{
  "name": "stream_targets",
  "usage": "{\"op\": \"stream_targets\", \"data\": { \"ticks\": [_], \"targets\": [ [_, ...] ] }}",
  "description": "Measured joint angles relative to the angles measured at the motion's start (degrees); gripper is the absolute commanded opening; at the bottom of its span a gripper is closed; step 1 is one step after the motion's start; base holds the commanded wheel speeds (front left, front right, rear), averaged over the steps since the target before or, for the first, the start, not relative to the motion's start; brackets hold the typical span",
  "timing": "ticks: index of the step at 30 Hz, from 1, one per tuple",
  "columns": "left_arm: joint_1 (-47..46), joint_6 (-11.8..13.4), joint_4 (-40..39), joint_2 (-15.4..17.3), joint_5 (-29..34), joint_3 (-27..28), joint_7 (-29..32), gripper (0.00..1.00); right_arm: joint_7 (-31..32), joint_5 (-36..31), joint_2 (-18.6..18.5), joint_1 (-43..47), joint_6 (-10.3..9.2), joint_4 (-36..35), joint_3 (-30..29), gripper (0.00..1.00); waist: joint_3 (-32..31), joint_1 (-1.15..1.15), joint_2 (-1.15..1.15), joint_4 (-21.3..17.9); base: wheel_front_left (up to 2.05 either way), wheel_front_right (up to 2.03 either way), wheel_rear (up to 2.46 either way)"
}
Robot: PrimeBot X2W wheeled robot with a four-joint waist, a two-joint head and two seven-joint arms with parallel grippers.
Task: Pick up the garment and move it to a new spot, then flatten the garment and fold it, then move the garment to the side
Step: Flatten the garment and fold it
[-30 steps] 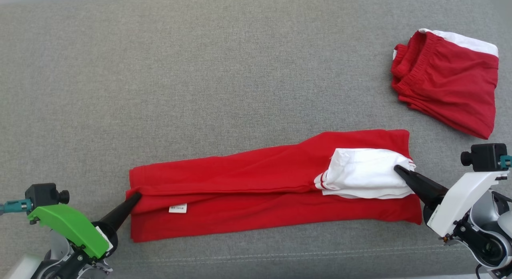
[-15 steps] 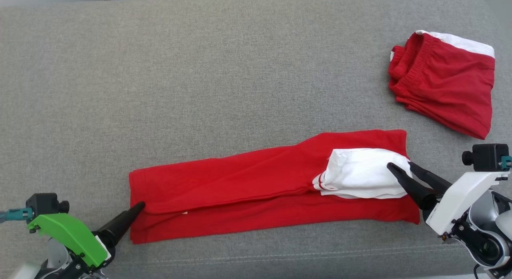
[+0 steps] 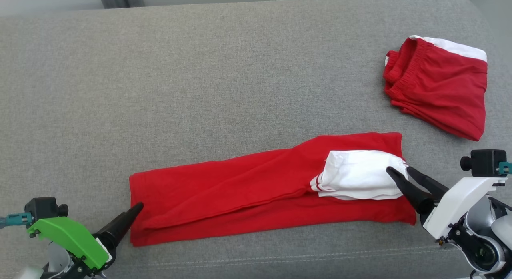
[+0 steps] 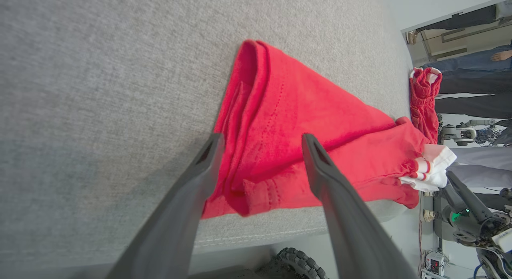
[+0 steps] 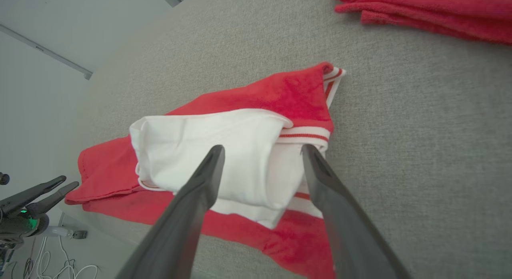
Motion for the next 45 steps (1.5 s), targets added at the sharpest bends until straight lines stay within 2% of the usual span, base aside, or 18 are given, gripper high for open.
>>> {"op": "stream_targets", "data": {
  "ticks": [7, 10, 21, 25, 30, 33, 39, 45],
  "targets": [
    [1.09, 0.0, 0.08, -1.48, 0.36, -0.13, -1.93, 1.0, -0.73, 0.2, 1.07, 2.24, -0.01, 0.55, 0.58, 1.0, -1.3, 0.0, 0.0, -0.04, 0.0, 0.0, 0.0],
    [1.31, 0.0, 0.11, -1.45, 3.22, -0.43, -3.69, 1.0, -2.14, 1.12, 2.19, 4.03, -0.12, 0.75, 0.07, 1.0, -2.05, 0.0, 0.0, 0.09, 0.0, 0.0, 0.0],
    [6.11, 0.03, 1.08, -0.94, 11.96, -0.41, -13.97, 1.0, -10.07, 7.37, 10.88, 11.72, -0.6, 0.66, -3.25, 1.0, -6.03, 0.0, 0.0, -0.12, 0.0, 0.0, 0.0],
    [7.59, 0.1, 0.32, -1.71, 12.12, -0.2, -16.69, 1.0, -11.8, 8.46, 12.4, 14.55, -0.6, 1.22, -3.44, 1.0, -7.3, 0.0, 0.0, -0.35, 0.0, 0.0, 0.0],
    [11.43, 1.29, -1.81, -3.63, 13.74, -0.26, -20.54, 1.0, -13.76, 9.02, 13.61, 18.12, -0.59, 2.04, -3.46, 1.0, -8.95, 0.0, 0.0, -1.0, 0.0, 0.0, 0.0],
    [12.52, 1.94, -3.0, -4.21, 15.05, -0.67, -22.51, 1.0, -15.77, 11.24, 15.56, 19.2, -0.42, 2.43, -4.85, 1.0, -9.43, 0.0, 0.0, -1.5, 0.0, 0.0, 0.0],
    [13.27, 3.68, -5.7, -5.08, 19.11, -0.55, -24.77, 1.0, -17.08, 13.81, 18.62, 19.44, 1.97, 3.92, -6.57, 1.0, -9.58, 0.0, 0.0, -1.99, 0.0, 0.0, 0.0],
    [13.48, 6.23, -7.38, -5.08, 26.15, -0.15, -25.27, 1.0, -17.57, 15.24, 20.39, 19.22, 3.93, 7.26, -7.71, 1.0, -9.31, 0.0, 0.0, -1.89, 0.0, 0.0, 0.0]
  ]
}}
